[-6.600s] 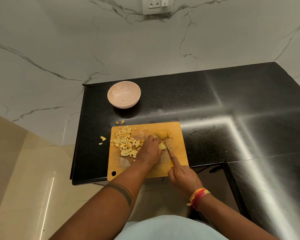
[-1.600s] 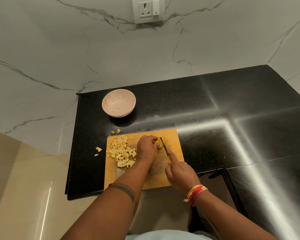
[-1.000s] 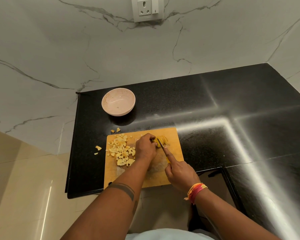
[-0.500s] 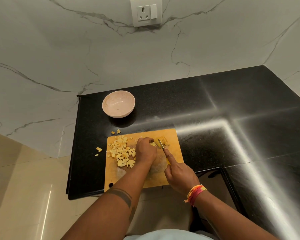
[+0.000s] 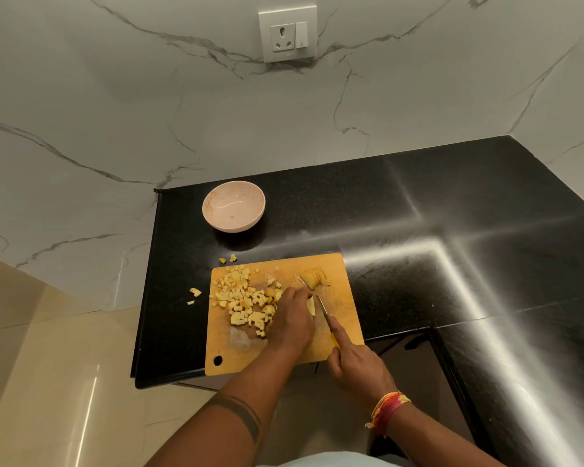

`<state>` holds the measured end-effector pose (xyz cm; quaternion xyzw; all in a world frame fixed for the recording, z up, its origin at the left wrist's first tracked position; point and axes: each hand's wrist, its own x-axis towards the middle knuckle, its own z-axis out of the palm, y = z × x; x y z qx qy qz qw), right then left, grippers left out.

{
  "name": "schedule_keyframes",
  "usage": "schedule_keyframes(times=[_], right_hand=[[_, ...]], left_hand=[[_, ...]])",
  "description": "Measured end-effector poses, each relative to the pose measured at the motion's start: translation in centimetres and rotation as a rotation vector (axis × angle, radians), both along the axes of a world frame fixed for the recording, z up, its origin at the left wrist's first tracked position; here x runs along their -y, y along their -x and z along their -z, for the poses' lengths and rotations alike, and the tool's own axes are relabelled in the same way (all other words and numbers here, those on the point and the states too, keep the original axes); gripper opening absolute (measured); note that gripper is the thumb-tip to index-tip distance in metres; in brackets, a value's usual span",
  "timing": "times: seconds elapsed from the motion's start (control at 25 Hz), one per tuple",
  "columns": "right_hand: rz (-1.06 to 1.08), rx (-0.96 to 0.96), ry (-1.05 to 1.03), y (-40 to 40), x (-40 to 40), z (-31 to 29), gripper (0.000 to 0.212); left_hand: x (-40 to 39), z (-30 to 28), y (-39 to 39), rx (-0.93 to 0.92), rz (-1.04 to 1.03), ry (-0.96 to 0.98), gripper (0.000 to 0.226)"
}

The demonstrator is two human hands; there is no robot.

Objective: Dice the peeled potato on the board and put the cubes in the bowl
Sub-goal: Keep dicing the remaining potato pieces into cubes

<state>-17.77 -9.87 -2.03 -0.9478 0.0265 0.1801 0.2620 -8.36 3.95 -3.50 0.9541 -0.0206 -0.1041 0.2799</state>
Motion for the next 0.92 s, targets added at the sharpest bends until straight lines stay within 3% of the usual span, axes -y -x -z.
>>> schedule_keyframes(times=[0.24,0.92], right_hand=[[0.034,-0.046,-0.003,0.1,-0.2,-0.2,0.072],[-0.020,-0.077,0.090,-2.8,-3.2,-1.2,0.072]], left_hand=[[-0.9,0.6,0.3,0.018,0.049,-0.023,0.050],[-1.3,0.8,-0.9,-0.012,0.038,-0.025,0.040]])
